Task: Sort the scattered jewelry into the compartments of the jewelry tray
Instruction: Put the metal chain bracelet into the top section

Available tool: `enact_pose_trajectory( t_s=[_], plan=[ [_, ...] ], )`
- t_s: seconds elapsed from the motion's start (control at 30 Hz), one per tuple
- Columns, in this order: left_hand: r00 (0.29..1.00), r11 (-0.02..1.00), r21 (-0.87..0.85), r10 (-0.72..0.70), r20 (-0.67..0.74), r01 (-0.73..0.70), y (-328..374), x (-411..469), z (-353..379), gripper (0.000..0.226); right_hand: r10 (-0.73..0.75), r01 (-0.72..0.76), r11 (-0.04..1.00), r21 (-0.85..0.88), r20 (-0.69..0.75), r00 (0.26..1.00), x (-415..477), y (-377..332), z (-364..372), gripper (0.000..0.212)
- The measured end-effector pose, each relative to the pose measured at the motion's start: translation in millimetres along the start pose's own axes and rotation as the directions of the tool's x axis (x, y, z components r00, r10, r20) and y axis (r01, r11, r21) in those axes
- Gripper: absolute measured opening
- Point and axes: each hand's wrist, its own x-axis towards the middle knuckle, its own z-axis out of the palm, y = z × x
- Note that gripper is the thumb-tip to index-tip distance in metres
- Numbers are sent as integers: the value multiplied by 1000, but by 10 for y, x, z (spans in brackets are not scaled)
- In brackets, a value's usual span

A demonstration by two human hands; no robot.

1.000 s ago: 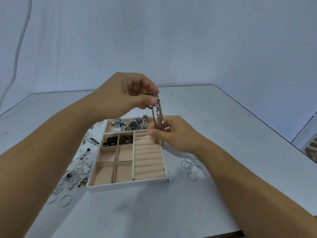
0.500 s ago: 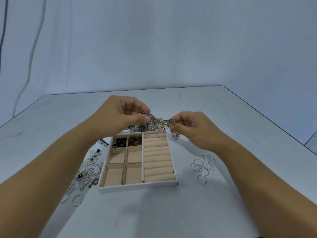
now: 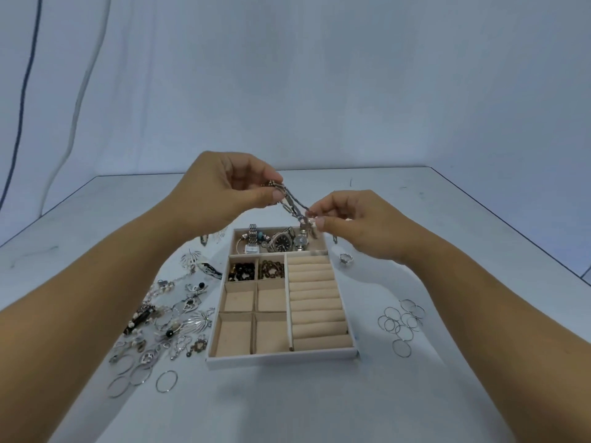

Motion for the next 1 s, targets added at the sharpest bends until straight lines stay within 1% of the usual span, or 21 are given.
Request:
enact_pose_trajectory(
  t_s=[0.13,0.2,0.3,0.43,0.5,0.57,0.6,0.67,0.77,0.87,1.0],
  plan=[
    [998,998,21,51,20,-51,59,55,-5,20,-9,5,999,50,81,997,14,-28,180,25],
    [998,998,14,53,32,-54,46,56,25,19,-6,4,999,51,42,999,38,-19,304,31],
    [999,999,-3,46,19,-46,-4,28,58,21,-14,18,996,86,-51,999,86,4,440,27],
    [999,999,-4,47,3,-47,-54,12,52,18,-24,28,998,59,-66,998,93,40,467,25],
    [999,999,3,46,-8,-46,-77,12,25,21,-55,54,998,-19,-97,994,93,88,452,22],
    [999,999,4,38,-6,-38,-123,4,-9,23,-80,62,991,-122,-146,986,82,144,421,14],
    [999,999,5,33,-2,-33,-154,-6,-20,24,-88,63,987,-145,-170,981,72,167,399,11],
    [1000,1000,-2,14,4,-14,-231,-40,-24,23,-114,80,983,-168,-205,972,52,209,354,12],
    [1000,999,-31,-25,-9,24,-344,-93,-8,20,-159,108,968,-226,-220,963,29,241,317,12],
    [999,998,-57,-33,-29,31,-427,-122,-14,22,-142,110,981,-159,-207,968,17,243,285,9],
    [998,992,-113,-64,-25,61,-513,-124,-59,21,-155,128,981,-146,-191,969,63,258,260,4]
  ],
)
